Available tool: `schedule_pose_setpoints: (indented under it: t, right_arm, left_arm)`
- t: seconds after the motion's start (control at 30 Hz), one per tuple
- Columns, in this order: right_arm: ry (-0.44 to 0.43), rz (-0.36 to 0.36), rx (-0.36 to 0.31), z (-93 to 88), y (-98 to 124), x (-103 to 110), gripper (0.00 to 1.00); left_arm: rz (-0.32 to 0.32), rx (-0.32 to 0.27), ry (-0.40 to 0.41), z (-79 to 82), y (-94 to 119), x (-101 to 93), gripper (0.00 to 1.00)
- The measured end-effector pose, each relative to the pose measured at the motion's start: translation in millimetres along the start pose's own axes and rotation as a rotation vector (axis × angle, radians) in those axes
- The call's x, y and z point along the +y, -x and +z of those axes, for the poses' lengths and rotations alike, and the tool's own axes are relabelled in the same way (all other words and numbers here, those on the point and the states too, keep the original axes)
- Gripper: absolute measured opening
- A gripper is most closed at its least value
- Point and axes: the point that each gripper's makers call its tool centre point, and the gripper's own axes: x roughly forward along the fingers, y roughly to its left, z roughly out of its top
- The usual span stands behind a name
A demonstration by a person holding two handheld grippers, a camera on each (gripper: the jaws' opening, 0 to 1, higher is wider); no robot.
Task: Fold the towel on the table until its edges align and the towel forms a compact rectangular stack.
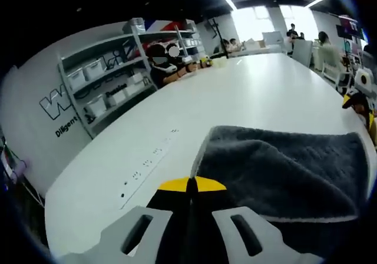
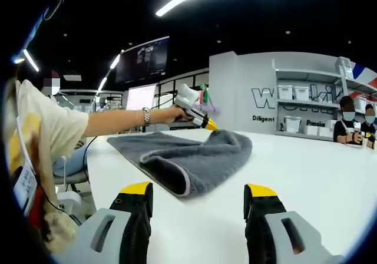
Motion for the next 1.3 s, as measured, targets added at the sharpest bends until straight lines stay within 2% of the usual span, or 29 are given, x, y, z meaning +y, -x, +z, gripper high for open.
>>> schedule_pose_setpoints:
  t: [0.13,0.17,0.27,0.4,0.5,0.63,0.73,0.83,0.97,1.0,1.1,1.2,1.23,1.3]
  right_arm:
    - [0.0,0.001,-0.002,1.1,-0.1,0.4,0.62]
    - [0.001,0.002,-0.002,1.3,-0.1,0.4,0.62]
    - [0.003,0.004,-0.001,1.7,-0.5,1.3,0.62]
    - [0.005,0.008,0.002,0.7,-1.5,3.8,0.62]
    - [0.006,0.01,0.003,0.4,-1.2,5.4,0.62]
    - [0.007,0.008,-0.001,1.6,-0.1,5.1,0.62]
    - [0.004,0.008,-0.003,1.7,0.2,4.3,0.62]
    - [0.005,0.011,-0.002,1.2,0.0,5.3,0.62]
    - [0.01,0.019,0.004,0.3,-0.9,10.3,0.62]
    - [0.012,0.021,0.007,-0.3,-1.2,12.0,0.62]
    - [0.026,0.02,0.015,-1.7,-2.4,14.6,0.62]
    - [0.028,0.024,0.016,-1.7,-4.0,17.9,0.62]
    - [0.028,0.028,0.016,-1.7,-3.9,18.9,0.63]
    - [0.036,0.031,0.018,-1.0,-3.2,19.9,0.63]
  left_arm:
    - [0.051,0.11,-0.02,-10.6,8.1,14.1,0.01]
    - [0.052,0.121,-0.025,-12.1,8.1,14.5,0.01]
    - [0.053,0.172,-0.051,-24.3,2.7,12.6,0.01]
    - [0.061,0.25,-0.025,-49.8,-13.3,15.9,0.01]
    - [0.056,0.262,-0.015,-62.0,-25.8,13.3,0.01]
    - [0.054,0.253,-0.01,-68.5,-35.0,6.3,0.03]
    - [0.087,0.238,-0.039,-65.3,-34.4,10.1,0.08]
    - [0.121,0.214,-0.051,-60.4,-28.2,13.3,0.21]
    - [0.119,0.141,0.013,-48.8,-16.0,5.8,0.3]
    - [0.115,0.104,0.025,-43.2,-10.5,2.5,0.33]
    - [0.118,0.057,0.066,-37.0,7.5,-4.4,0.36]
    - [0.102,-0.046,0.167,-27.6,26.0,-14.4,0.42]
    - [0.083,-0.107,0.241,-23.4,34.5,-22.8,0.46]
    - [0.017,-0.153,0.335,-23.9,48.7,-45.0,0.56]
